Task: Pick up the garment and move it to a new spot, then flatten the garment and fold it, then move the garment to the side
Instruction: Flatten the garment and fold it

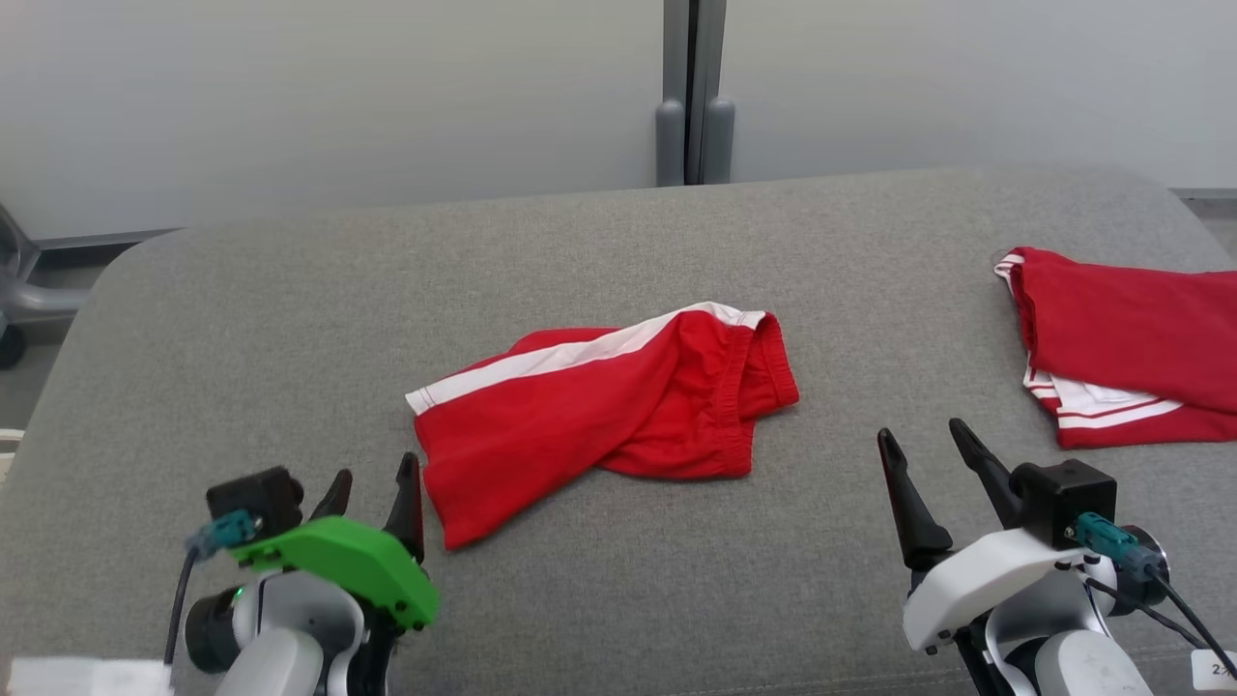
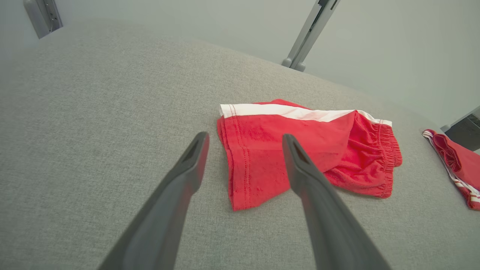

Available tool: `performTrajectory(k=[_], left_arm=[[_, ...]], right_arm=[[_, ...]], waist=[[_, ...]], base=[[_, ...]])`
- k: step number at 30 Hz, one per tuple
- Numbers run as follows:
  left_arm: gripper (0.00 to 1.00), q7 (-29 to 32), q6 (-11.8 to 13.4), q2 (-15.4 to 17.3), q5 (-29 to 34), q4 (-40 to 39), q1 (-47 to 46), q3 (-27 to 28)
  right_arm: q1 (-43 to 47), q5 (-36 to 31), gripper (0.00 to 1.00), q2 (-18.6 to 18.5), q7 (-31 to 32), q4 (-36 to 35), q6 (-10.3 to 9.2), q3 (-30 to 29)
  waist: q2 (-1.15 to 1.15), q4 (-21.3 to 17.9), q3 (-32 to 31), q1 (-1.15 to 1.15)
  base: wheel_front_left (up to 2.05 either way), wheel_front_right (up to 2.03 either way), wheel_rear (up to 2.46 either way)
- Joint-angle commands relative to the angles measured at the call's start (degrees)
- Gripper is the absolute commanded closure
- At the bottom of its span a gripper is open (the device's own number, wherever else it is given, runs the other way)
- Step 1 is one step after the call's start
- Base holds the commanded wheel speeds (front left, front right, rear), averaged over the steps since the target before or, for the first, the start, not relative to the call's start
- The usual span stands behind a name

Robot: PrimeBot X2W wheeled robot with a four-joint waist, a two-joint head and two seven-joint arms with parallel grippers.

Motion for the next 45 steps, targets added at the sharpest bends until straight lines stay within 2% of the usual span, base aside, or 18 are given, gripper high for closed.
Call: performTrajectory(k=[1,6,11,16,23,36,45], left_arm=[[0.0,1.39,-0.54,-0.82,-1.17,1.93,-2.99,-0.15],[0.0,4.89,-2.02,-4.77,-4.74,10.96,-12.41,0.66],[0.0,5.77,-3.06,-6.48,-6.9,20.07,-20.37,2.29],[0.0,6.08,-3.46,-5.83,-6.84,26.65,-25.18,2.82],[0.0,5.14,-5.36,-5.54,-6.75,34.26,-30.11,2.65],[0.0,1.73,-8.61,-7.04,-8.48,40.53,-34.58,3.73],[0.0,0.43,-8.66,-7.29,-6.86,41.45,-36.3,1.85]], right_arm=[[-0.91,-0.29,0.0,-0.45,0.25,-0.45,-0.03,0.09],[-3.19,-0.41,0.0,-1.62,0.97,-2.13,-0.03,1.08],[-6.81,-0.1,0.0,-2.96,1.37,-3.58,-0.03,2.4],[-9.13,0.2,0.0,-3.69,1.22,-4.38,-0.03,3.14],[-10.61,0.0,0.0,-4.26,0.92,-5.02,-0.03,2.74],[-11.33,-0.41,0.0,-4.21,0.65,-4.87,-0.03,2.71],[-11.25,-0.38,0.0,-4.13,0.52,-4.68,-0.03,2.6]], waist=[[0.0,0.4,1.7,0.0],[0.0,-0.34,6.02,0.0],[0.0,-2.2,10.74,0.0],[0.0,-3.54,13.7,0.0],[0.0,-4.29,16.62,0.0],[0.0,-3.61,17.44,0.0],[0.0,-3.49,17.63,0.0]], base=[[0.0,0.0,0.0],[0.0,0.0,0.0],[0.0,0.0,0.0],[0.0,0.0,0.0],[0.0,0.0,0.0],[0.0,0.0,0.0],[0.0,0.0,0.0]])
